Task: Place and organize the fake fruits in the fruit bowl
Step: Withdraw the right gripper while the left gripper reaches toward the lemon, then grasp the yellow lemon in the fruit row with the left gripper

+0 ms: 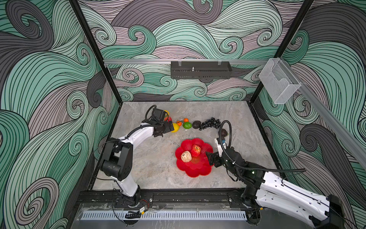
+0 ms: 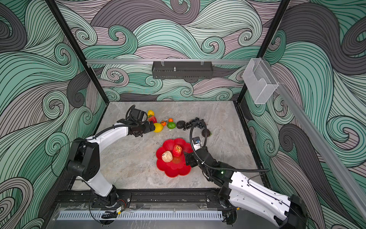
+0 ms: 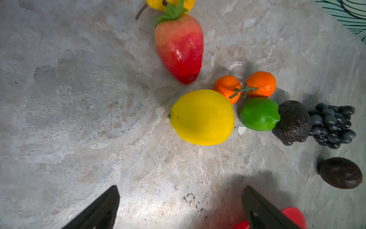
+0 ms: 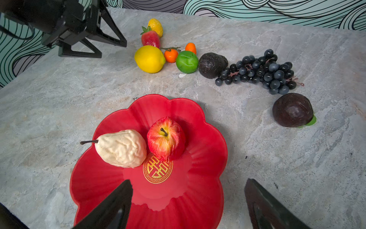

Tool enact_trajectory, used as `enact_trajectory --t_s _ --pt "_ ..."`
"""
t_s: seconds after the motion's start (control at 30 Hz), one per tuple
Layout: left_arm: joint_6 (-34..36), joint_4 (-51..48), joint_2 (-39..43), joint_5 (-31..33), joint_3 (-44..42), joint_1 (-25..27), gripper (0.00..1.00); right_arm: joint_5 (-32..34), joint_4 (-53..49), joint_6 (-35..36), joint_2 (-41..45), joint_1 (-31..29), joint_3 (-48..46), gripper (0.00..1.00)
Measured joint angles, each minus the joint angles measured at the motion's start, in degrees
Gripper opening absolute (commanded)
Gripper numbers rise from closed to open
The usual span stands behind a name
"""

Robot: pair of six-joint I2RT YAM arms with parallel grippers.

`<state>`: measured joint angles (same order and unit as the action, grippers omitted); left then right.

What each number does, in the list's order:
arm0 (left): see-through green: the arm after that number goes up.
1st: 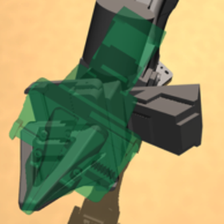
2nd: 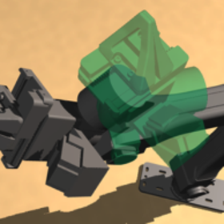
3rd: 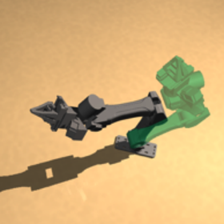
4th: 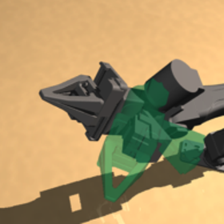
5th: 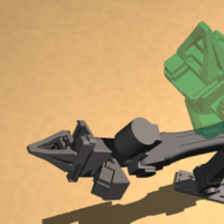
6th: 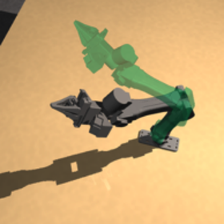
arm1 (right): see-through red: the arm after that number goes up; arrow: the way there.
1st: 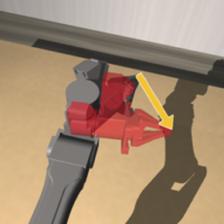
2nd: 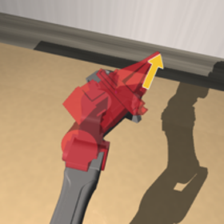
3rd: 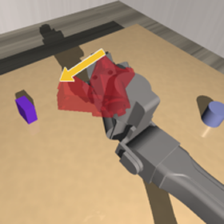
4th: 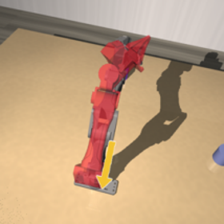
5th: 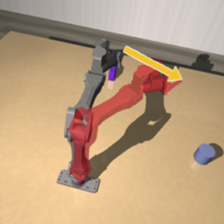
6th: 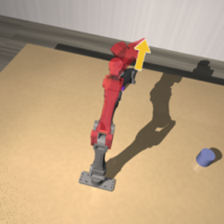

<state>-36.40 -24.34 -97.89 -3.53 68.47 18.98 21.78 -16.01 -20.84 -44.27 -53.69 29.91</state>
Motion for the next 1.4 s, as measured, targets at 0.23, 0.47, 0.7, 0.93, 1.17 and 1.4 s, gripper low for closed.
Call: enact_trajectory --t_s 0.23,0.47,0.7,0.93,1.17,1.4 --pt "-3.5 -0.09 -4.68 -4.17 1.7 -0.46 0.98 -0.33 0.59 -0.48 1.55 0.04 -1.86 0.9" --pt "-5.46 0.52 -9.29 -5.7 4.96 -0.46 0.95 -0.33 0.74 -0.48 3.32 0.07 -2.54 0.89" --pt "-6.47 1.33 -12.87 -5.77 8.13 -0.46 0.93 -0.11 0.74 -0.44 6.93 0.31 -3.39 0.89" --pt "-6.58 2.12 -16.48 -6.43 11.15 -0.46 0.93 -0.15 0.68 -0.46 7.39 0.31 -3.45 0.9" --pt "-6.21 2.36 -19.5 -7.48 14.29 -0.46 0.9 -0.15 0.61 -0.44 7.39 0.31 -3.89 0.9" --pt "-5.42 2.49 -20.74 -8.52 15.17 -0.46 0.77 -0.17 0.59 -0.37 7.15 0.31 -3.93 0.9"
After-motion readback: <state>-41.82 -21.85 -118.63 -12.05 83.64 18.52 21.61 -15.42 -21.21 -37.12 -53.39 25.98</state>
